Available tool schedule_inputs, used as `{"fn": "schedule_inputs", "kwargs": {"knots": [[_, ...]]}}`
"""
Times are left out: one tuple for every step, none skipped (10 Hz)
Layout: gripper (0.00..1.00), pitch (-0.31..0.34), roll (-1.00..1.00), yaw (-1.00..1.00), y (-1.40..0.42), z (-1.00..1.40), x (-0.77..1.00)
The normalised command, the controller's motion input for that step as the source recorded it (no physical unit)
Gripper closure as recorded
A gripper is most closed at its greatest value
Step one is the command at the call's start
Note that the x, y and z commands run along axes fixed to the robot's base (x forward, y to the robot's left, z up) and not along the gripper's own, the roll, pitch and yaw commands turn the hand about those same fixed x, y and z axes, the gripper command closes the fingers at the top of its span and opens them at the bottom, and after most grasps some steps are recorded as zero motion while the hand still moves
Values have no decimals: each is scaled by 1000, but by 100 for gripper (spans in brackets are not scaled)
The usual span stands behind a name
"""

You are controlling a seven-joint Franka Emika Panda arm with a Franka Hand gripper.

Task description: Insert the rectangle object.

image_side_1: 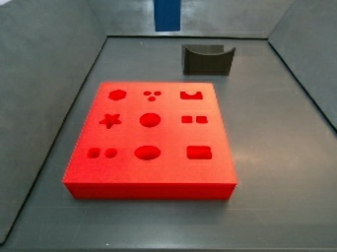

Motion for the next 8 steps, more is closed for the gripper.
{"fn": "schedule_inputs", "kwargs": {"knots": [[100, 44, 86, -34, -260, -263, 763], [100, 60, 194, 0, -346, -637, 1000], [100, 0, 96, 0, -363, -691, 983], [100, -34, 67, 0, -417, -703, 937], [100, -50, 66, 0, -451, -697, 929], [100, -50, 76, 0, -480, -689, 926], [100, -47, 77, 0, -491, -689, 929], [100, -27, 101, 0, -526, -689, 929]]}}
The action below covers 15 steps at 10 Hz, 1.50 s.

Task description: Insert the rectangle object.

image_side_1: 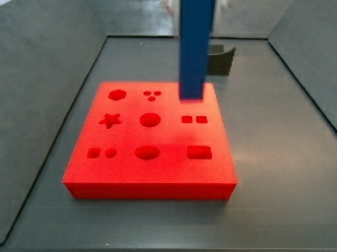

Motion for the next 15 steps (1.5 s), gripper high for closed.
{"fn": "schedule_inputs", "kwargs": {"knots": [[100, 0, 149, 0, -594, -640, 880], [100, 257, 261, 0, -529, 6, 414], [100, 0, 0, 0, 0, 0, 23], [100, -9, 59, 60, -191, -337, 60], [100, -36, 121, 263, -411, -474, 57], [100, -7, 159, 283, -540, -354, 0], [100, 0, 26, 40, -57, 0, -3], [100, 0, 0, 0, 0, -17, 0], [100, 0, 77, 111, 0, -214, 0], [100, 0, 74, 0, 0, -169, 0], [100, 0, 77, 0, 0, -143, 0], [100, 0, 80, 0, 0, -126, 0], [100, 0, 71, 0, 0, -131, 0], [100, 0, 56, 0, 0, -154, 0], [100, 0, 64, 0, 0, -186, 0]]}}
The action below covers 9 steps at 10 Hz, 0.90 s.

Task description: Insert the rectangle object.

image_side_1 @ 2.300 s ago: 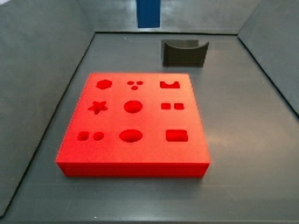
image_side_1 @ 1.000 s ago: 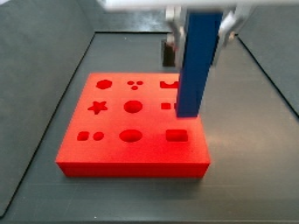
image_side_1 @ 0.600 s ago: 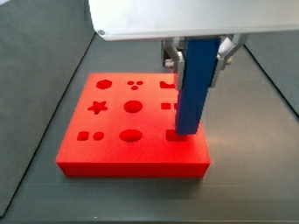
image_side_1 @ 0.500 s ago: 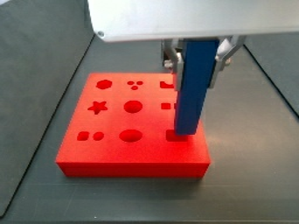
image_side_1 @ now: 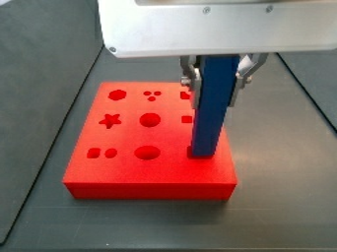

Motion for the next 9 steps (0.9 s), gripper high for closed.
{"fn": "schedule_inputs", "kwargs": {"knots": [[100, 0, 49, -9, -54, -177, 0], [100, 0, 44, -34, -106, -163, 0], [100, 0, 39, -46, -109, -149, -23], [100, 0, 24, -23, -111, -137, -26], [100, -23, 13, 0, -66, -194, -17], [100, -104, 0, -31, 0, -551, 0], [100, -51, 0, -9, 29, -849, 46], [100, -124, 0, -3, 0, -1000, 17], [100, -116, 9, 0, 0, -1000, 0]]}}
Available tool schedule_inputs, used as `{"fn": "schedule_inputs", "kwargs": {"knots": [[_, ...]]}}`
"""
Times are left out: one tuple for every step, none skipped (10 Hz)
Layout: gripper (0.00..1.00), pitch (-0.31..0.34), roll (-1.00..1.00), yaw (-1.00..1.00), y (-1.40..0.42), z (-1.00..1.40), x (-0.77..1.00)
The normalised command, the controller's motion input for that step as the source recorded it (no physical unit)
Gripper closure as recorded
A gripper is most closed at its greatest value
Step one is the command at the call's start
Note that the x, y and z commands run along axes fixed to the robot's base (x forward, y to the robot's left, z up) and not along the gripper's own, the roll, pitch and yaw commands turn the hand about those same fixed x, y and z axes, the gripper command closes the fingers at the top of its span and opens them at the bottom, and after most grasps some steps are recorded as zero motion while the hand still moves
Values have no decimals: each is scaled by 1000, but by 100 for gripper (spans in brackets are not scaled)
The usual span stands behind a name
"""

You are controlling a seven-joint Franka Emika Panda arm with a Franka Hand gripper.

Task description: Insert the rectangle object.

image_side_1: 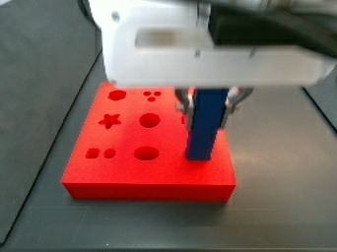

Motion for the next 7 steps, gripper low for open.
{"fn": "schedule_inputs", "kwargs": {"knots": [[100, -96, 20, 0, 0, -1000, 0], [100, -84, 16, 0, 0, -1000, 0], [100, -71, 0, -9, 0, -1000, 0], [100, -59, 0, -29, -63, -1000, 0], [100, -110, 0, -34, 0, -1000, 157], [100, 0, -17, -20, 0, 0, 0], [100, 0, 0, 0, 0, 0, 0]]}}
